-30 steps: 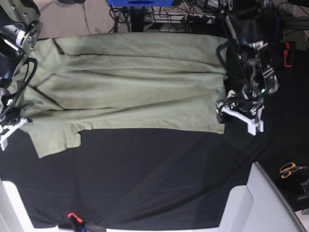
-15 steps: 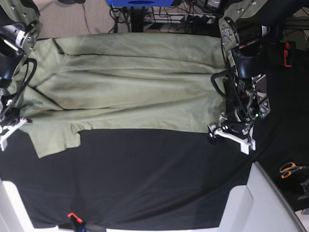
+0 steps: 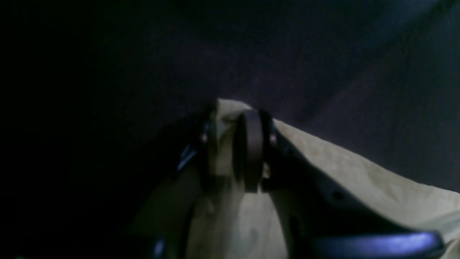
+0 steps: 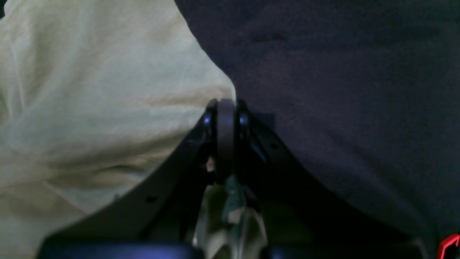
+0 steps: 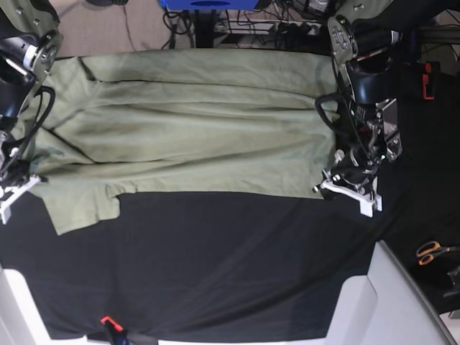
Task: Fold the T-shirt properly
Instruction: 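Fold the grasped side edge inward toward the shirt center with the left gripper, then grasp the shirt hem corners with both grippers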
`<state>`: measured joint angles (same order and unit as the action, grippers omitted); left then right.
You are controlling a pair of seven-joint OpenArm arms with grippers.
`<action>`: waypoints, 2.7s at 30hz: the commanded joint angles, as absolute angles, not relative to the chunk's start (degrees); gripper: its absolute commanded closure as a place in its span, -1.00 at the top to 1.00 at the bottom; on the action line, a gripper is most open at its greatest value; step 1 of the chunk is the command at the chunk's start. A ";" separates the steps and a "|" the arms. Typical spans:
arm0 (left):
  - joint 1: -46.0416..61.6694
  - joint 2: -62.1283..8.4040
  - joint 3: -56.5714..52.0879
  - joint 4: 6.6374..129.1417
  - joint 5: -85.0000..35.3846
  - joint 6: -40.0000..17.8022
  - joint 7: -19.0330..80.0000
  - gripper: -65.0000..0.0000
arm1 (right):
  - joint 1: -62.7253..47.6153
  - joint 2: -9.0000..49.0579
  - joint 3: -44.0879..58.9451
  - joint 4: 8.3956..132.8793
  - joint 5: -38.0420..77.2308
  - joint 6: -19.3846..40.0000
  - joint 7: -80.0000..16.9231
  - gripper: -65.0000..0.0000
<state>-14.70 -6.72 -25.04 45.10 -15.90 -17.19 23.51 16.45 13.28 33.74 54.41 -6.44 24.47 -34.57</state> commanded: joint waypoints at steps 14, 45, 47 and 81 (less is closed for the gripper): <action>-17.10 -7.34 -25.01 43.91 -13.76 -15.34 22.02 -1.00 | 17.80 13.93 33.71 57.89 -6.29 24.40 -33.19 -1.00; -15.52 -7.25 -25.36 65.63 -14.29 -15.34 28.44 -1.00 | 19.82 14.46 25.01 50.95 -6.29 24.31 -14.55 -1.00; -15.43 -7.43 -25.36 65.63 -14.29 -15.34 28.44 -1.00 | 20.53 14.46 25.01 49.36 -6.29 24.22 -12.53 -1.00; -16.92 -9.10 -25.27 51.12 -14.20 -15.34 23.16 0.76 | 21.23 17.45 24.84 36.00 -6.29 24.04 2.86 -1.00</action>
<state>-15.70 -8.80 -25.50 50.39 -13.67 -14.96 23.81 19.77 16.27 24.84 35.03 -6.85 23.99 1.54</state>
